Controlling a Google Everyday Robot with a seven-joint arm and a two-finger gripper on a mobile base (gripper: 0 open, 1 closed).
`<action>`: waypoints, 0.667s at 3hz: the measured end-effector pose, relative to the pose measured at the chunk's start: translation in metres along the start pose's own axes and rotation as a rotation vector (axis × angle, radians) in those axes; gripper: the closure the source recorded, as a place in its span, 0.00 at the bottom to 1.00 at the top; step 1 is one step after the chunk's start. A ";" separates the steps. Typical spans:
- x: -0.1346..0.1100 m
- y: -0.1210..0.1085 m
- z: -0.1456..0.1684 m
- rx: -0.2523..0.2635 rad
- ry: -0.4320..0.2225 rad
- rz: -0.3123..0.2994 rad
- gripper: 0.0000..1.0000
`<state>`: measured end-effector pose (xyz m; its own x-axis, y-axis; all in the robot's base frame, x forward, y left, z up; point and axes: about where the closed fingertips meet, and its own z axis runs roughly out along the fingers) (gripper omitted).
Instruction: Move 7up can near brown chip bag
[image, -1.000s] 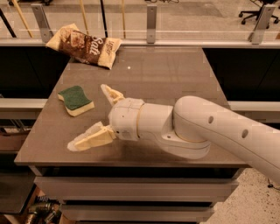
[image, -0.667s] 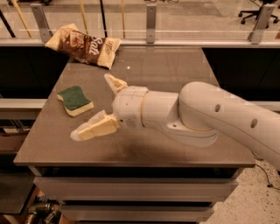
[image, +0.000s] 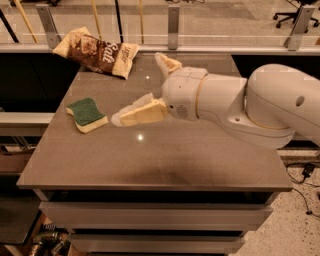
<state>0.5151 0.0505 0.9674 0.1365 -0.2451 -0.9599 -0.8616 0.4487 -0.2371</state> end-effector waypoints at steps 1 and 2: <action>-0.012 -0.042 -0.024 0.095 0.016 -0.017 0.00; -0.027 -0.084 -0.048 0.200 0.040 -0.036 0.00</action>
Offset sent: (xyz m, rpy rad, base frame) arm 0.0788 -0.1316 0.0849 -0.0404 -0.0911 -0.3495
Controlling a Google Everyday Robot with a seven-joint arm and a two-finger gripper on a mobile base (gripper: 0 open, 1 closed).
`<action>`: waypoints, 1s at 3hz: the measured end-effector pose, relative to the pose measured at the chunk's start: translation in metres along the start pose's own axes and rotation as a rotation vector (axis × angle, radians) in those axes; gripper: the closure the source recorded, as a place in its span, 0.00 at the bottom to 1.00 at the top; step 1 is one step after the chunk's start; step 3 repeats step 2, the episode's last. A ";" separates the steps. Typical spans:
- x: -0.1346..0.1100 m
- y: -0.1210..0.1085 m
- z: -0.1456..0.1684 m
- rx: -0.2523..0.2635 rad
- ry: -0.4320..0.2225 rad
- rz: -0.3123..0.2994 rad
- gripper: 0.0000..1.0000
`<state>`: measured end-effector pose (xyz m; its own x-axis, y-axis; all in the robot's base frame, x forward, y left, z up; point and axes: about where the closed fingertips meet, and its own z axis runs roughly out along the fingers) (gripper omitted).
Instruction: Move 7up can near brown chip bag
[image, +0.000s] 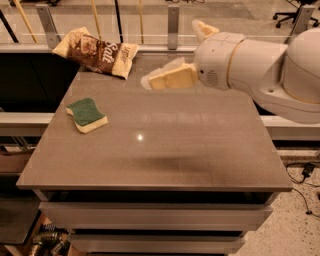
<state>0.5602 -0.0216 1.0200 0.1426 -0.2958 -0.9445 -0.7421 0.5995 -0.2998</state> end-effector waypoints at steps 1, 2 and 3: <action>-0.013 -0.056 -0.025 0.148 0.015 -0.007 0.00; -0.013 -0.056 -0.025 0.148 0.015 -0.007 0.00; -0.013 -0.056 -0.025 0.148 0.015 -0.007 0.00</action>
Offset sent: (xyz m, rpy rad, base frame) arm 0.0172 -0.0338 0.0244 0.0030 -0.0304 -0.1017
